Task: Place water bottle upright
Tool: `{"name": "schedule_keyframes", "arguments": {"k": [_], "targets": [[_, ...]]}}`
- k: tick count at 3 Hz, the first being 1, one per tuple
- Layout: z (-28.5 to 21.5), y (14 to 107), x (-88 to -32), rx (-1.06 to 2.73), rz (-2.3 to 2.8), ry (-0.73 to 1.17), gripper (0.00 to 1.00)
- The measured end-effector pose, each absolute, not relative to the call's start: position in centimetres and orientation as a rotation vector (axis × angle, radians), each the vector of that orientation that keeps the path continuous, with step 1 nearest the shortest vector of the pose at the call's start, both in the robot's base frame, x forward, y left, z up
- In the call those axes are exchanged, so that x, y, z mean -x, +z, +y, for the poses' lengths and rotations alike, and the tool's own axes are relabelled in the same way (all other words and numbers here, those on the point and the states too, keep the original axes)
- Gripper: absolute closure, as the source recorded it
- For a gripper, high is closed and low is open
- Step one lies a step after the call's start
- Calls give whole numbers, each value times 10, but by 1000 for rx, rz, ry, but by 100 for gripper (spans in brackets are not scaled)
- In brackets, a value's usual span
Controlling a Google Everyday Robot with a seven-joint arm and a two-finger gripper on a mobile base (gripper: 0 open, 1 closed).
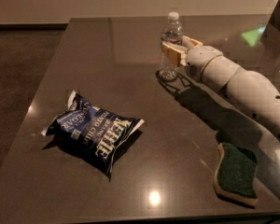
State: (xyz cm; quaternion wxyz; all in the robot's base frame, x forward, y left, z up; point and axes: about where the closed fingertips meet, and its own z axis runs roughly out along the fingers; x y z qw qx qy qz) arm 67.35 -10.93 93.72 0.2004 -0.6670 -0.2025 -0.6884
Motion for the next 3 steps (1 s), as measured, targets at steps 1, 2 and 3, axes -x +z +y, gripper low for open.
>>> {"name": "schedule_keyframes", "arguments": {"k": [1, 2, 3], "targets": [[-109, 935, -673, 1842, -569, -1950, 53], [-106, 936, -673, 1839, -570, -1948, 28], [-103, 936, -673, 1835, -572, -1945, 0]]}}
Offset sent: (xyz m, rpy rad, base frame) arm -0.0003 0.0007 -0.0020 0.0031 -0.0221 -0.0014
